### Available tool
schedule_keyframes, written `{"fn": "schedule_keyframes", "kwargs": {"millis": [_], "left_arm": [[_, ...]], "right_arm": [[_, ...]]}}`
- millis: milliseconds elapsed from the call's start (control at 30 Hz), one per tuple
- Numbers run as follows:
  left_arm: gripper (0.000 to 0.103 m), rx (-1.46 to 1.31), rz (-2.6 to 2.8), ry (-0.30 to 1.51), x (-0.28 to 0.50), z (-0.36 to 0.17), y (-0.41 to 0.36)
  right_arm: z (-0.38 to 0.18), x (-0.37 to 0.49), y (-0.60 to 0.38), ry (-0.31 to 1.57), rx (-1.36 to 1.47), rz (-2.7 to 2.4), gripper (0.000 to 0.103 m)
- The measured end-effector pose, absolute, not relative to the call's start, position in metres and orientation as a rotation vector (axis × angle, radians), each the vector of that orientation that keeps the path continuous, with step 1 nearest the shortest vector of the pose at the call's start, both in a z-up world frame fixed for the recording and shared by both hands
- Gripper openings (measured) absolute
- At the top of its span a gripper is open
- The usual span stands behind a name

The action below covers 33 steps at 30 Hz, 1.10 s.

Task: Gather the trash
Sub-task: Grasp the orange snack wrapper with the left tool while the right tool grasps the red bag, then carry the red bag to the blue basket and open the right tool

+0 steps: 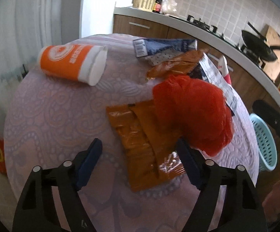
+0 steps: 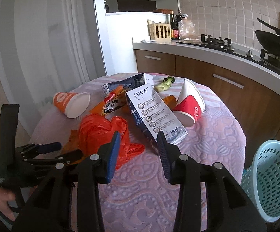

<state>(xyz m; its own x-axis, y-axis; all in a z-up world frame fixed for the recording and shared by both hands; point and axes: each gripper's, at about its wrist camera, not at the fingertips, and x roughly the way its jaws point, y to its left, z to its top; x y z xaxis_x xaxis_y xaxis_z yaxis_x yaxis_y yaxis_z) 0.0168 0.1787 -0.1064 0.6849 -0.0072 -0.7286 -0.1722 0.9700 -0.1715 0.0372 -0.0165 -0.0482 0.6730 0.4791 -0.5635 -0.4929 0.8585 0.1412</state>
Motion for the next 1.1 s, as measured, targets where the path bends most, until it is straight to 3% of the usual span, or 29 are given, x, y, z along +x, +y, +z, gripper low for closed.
{"fn": "schedule_keyframes", "kwargs": {"millis": [33,100,133,267,400,567,767,833,967,1100], "left_arm": [[0.072,-0.207,0.109,0.815,0.017,-0.107,0.175],[0.059,-0.167,0.128,0.814,0.018,-0.109,0.170],[0.045,-0.154,0.134,0.814,0.019,-0.108,0.168],[0.032,-0.172,0.126,0.806,0.015,-0.107,0.172],[0.027,-0.200,0.140,0.795,0.009,-0.103,0.180],[0.027,-0.229,0.196,0.771,-0.002,-0.097,0.202],[0.027,-0.254,0.236,0.748,-0.007,-0.093,0.221],[0.027,-0.257,0.237,0.746,-0.007,-0.093,0.223],[0.027,-0.250,0.227,0.732,-0.006,-0.090,0.221],[0.027,-0.243,0.207,0.717,-0.009,-0.084,0.214]], "right_arm": [[-0.049,0.037,-0.015,0.631,-0.026,0.552,0.036],[-0.050,0.038,-0.011,0.634,-0.035,0.558,0.036],[-0.052,0.039,-0.009,0.634,-0.038,0.562,0.038],[-0.052,0.040,0.004,0.644,-0.039,0.594,0.049],[-0.057,0.045,0.022,0.666,-0.044,0.630,0.064],[-0.068,0.051,0.046,0.706,-0.069,0.659,0.071],[-0.093,0.079,0.065,0.819,-0.068,0.620,0.071],[-0.093,0.084,0.063,0.836,-0.043,0.630,0.066],[-0.091,0.084,0.055,0.831,-0.013,0.647,0.046],[-0.083,0.071,0.045,0.797,-0.010,0.667,0.041]]}}
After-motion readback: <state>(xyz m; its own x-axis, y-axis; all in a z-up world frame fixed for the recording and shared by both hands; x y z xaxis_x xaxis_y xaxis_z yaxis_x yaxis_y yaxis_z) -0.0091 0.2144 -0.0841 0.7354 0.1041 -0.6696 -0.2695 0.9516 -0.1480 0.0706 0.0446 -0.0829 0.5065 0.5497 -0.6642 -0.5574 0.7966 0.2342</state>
